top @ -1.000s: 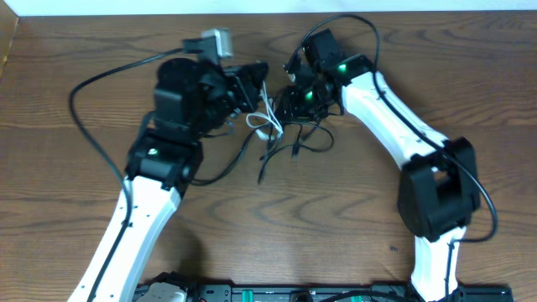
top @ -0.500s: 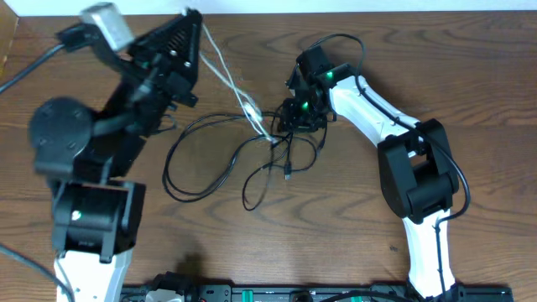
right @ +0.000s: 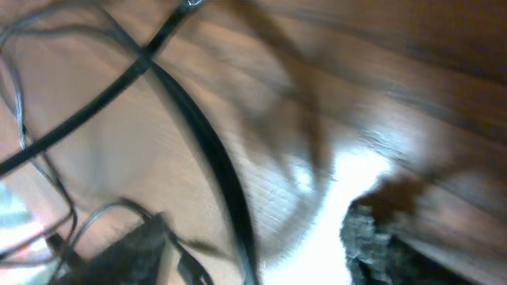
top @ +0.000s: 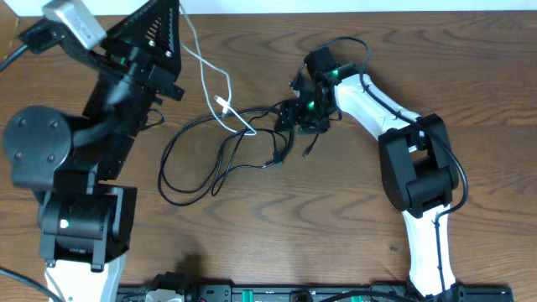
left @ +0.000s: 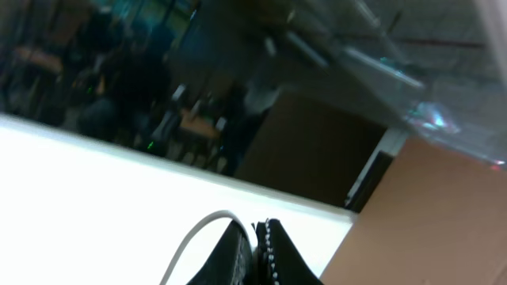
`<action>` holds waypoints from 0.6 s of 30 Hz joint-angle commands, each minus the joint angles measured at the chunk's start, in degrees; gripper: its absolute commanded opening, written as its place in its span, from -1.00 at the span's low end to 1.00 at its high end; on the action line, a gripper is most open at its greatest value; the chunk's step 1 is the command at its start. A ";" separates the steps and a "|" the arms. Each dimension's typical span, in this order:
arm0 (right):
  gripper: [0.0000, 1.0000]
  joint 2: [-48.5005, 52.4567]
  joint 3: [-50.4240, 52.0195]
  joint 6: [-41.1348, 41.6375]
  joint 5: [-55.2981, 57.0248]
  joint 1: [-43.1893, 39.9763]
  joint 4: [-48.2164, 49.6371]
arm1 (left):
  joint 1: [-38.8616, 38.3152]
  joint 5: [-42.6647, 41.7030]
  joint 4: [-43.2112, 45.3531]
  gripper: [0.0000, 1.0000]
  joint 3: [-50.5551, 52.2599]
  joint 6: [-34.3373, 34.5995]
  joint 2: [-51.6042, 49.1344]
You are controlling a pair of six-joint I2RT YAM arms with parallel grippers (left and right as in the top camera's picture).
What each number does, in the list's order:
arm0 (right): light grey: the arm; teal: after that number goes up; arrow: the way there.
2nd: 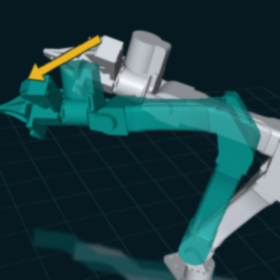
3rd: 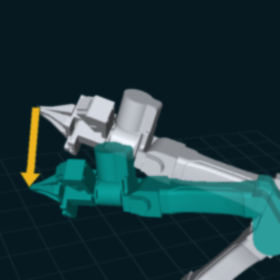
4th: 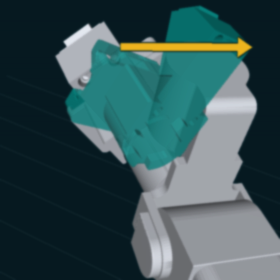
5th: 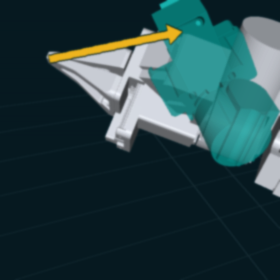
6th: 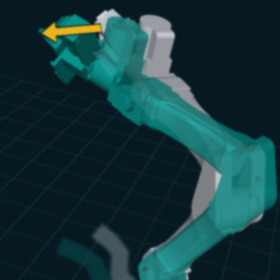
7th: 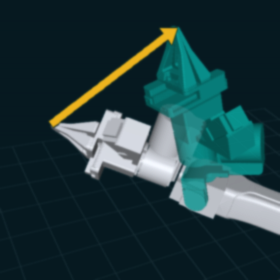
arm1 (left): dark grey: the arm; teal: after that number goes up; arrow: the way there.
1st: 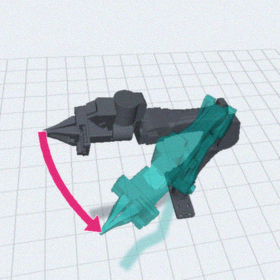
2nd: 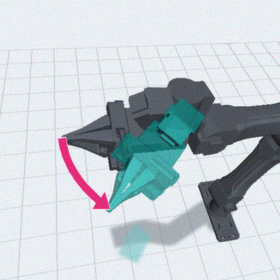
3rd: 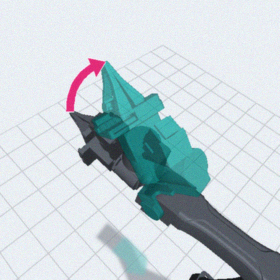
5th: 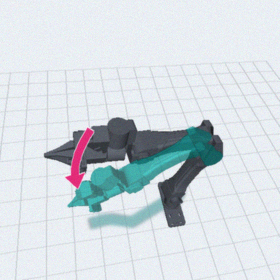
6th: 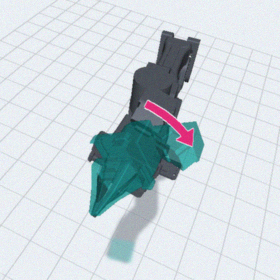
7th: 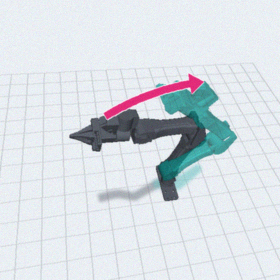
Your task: Untangle cables
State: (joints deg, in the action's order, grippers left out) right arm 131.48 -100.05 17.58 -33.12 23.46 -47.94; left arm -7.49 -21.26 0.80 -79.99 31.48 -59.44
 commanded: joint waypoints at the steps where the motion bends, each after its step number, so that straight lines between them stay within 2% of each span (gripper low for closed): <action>1: 0.76 -1.31 -0.72 -10.51 -4.11 -1.14 -2.12 | 0.46 1.20 -3.69 -0.85 -1.31 -2.14 -1.42; 6: 0.94 -8.55 -2.47 -15.61 -6.32 -0.48 -4.28 | 0.46 0.96 -8.41 -0.85 -1.31 -2.38 -3.54; 15: 0.96 -24.79 -2.49 -26.77 -11.87 3.13 -4.02 | 0.46 0.98 -8.50 -0.85 -1.31 -3.39 -4.17; 18: 0.93 -26.08 -2.49 -29.73 -11.85 5.27 -3.50 | 0.46 0.98 -8.48 -0.85 -1.31 -3.39 -4.17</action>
State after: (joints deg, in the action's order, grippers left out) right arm 106.06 -102.30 -5.72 -42.81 26.37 -51.57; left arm -7.31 -20.64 -7.97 -80.18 29.54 -64.16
